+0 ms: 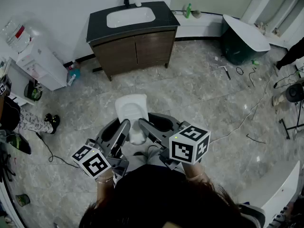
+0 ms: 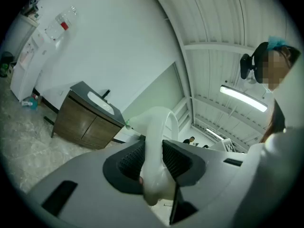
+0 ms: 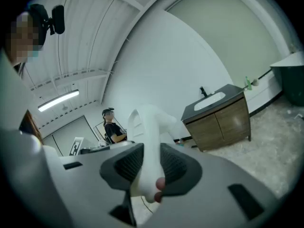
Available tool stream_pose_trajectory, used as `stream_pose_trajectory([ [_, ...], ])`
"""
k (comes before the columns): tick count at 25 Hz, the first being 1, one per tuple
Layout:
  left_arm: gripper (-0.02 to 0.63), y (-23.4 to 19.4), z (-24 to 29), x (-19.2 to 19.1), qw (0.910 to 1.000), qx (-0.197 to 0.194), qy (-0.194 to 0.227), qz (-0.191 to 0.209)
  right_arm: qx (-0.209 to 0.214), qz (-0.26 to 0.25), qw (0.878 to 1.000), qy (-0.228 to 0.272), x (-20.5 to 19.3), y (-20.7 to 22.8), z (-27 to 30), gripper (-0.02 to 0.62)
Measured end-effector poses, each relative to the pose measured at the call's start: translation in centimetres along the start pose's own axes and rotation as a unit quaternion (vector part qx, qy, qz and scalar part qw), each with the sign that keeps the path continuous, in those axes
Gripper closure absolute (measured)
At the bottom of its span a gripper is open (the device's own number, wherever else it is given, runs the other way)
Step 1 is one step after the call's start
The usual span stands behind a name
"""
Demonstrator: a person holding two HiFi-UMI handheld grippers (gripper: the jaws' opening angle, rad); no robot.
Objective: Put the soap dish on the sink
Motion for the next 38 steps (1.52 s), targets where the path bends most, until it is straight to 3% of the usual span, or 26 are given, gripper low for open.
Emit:
stream_pose_trajectory([
  [12, 0.486, -0.7, 0.1, -1.0, 0.9999, 0.004, 0.012, 0.001, 0.009, -0.004, 1.0, -0.006, -0.6, 1.0, 0.5, 0.474],
  [20, 0.486, -1.7, 0.0, -2.7, 0.9991, 0.028, 0.031, 0.008, 0.034, -0.018, 0.999, -0.022, -1.9, 2.4, 1.4, 0.474],
  [25, 0.486, -3.7, 5.6, 0.9, 0.9977, 0.063, 0.022, -0.01, 0.048, 0.003, 0.997, -0.054, 4.4, 5.4, 3.8, 0.474],
  [28, 0.486, -5.6, 6.8, 2.1, 0.9969, 0.074, 0.019, -0.019, 0.05, 0.012, 0.997, -0.065, 6.0, 6.3, 5.9, 0.474],
  [38, 0.486, -15.1, 10.9, 6.9, 0.9977, 0.06, 0.017, -0.026, 0.03, 0.017, 0.997, -0.063, 11.0, 9.0, 15.3, 0.472],
])
Point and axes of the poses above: the fingertips, and each gripper's own axes: z forward along the fingers, y to its right, x out of its top, the point moved 2 cm from there along -z, backward along the fingers, and after that the axes turned 11 degrees about z, right-handed, at the moved point
